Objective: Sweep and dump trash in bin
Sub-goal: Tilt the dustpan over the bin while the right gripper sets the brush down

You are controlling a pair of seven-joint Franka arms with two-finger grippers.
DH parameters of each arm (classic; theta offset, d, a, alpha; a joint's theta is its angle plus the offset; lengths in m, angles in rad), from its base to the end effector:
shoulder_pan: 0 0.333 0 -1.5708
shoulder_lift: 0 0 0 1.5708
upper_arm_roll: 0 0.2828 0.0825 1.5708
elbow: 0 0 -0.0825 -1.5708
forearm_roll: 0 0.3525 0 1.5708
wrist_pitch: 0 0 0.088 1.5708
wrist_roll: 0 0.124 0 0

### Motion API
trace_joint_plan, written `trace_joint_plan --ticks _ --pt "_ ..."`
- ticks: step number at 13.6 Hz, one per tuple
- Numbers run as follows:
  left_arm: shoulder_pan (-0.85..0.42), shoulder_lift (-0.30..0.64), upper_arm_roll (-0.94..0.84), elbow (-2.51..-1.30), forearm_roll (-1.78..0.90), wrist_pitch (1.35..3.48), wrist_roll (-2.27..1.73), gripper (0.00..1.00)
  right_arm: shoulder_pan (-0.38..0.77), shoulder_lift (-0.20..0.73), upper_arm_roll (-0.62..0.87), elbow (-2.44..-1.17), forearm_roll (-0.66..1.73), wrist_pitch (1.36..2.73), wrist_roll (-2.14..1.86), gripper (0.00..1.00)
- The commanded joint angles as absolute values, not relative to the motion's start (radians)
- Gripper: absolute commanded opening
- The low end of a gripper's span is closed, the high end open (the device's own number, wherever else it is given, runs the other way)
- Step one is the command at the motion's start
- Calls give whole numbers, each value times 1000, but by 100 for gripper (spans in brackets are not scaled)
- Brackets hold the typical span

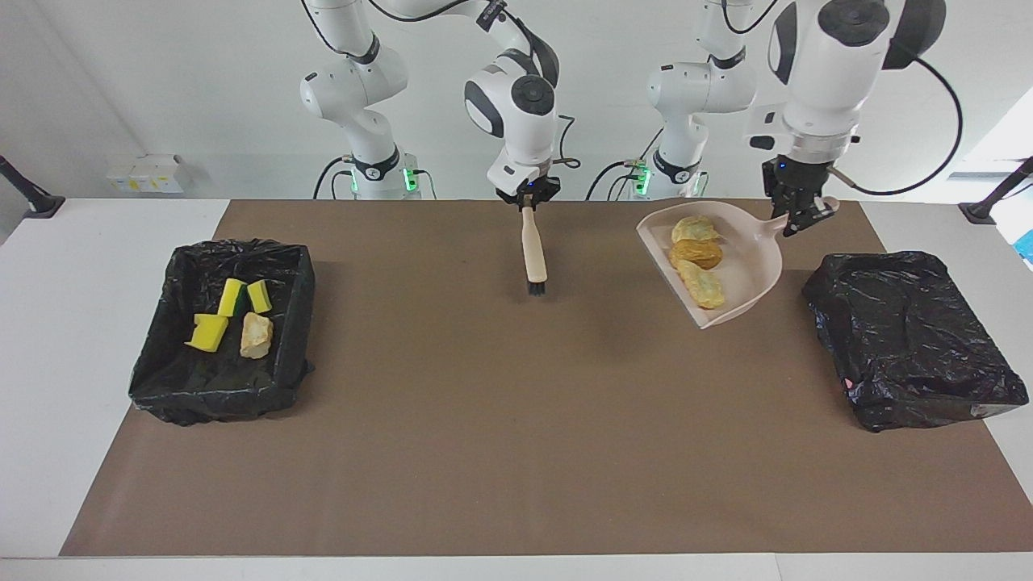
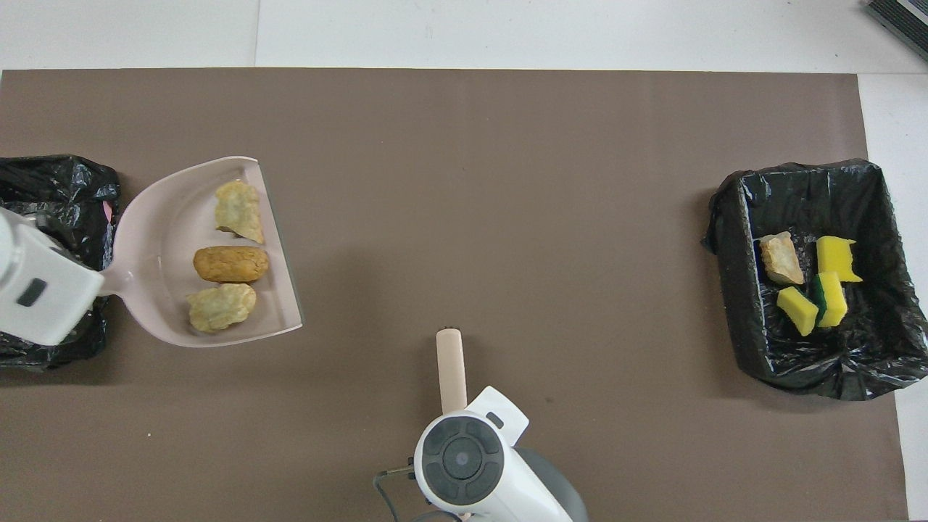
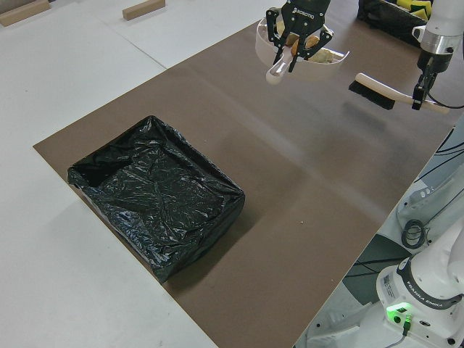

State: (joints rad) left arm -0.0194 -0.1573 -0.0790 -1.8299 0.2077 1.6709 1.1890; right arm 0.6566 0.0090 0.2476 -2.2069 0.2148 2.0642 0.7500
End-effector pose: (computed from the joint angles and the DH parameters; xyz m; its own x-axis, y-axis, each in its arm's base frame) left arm 0.4841 -0.0263 0.5498 0.2625 -0.9433 -0.2033 -0.9647 -0.2519 -0.0767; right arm 0.2889 0.3905 0.3345 0.9713 0.0389 -0.2345 0.0359 -0.9992 -0.0173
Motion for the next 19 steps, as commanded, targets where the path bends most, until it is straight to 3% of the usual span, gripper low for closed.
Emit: trace_joint_plan --ticks 1,8,14,15,16,17,19 --pt "112 -132 -89 -1778 173 1663 1261 0 695 29 247 -2212 213 2100 793 0" --pt "470 14 -83 -1799 195 2033 1505 0 721 77 247 -2227 255 2220 830 0" --pt "523 159 -74 -1773 512 2221 1594 0 727 83 247 -2227 268 2246 835 0" --pt "528 179 -72 -1758 584 2223 1588 0 727 86 247 -2227 270 2249 838 4" --pt "526 196 -71 -1753 671 2221 1586 0 723 89 245 -2224 271 2247 842 33" --pt "517 199 -72 -1741 730 2211 1582 0 723 95 245 -2212 272 2238 838 99" --pt "505 206 -71 -1727 793 2172 1575 0 718 95 244 -2191 265 2211 839 100"
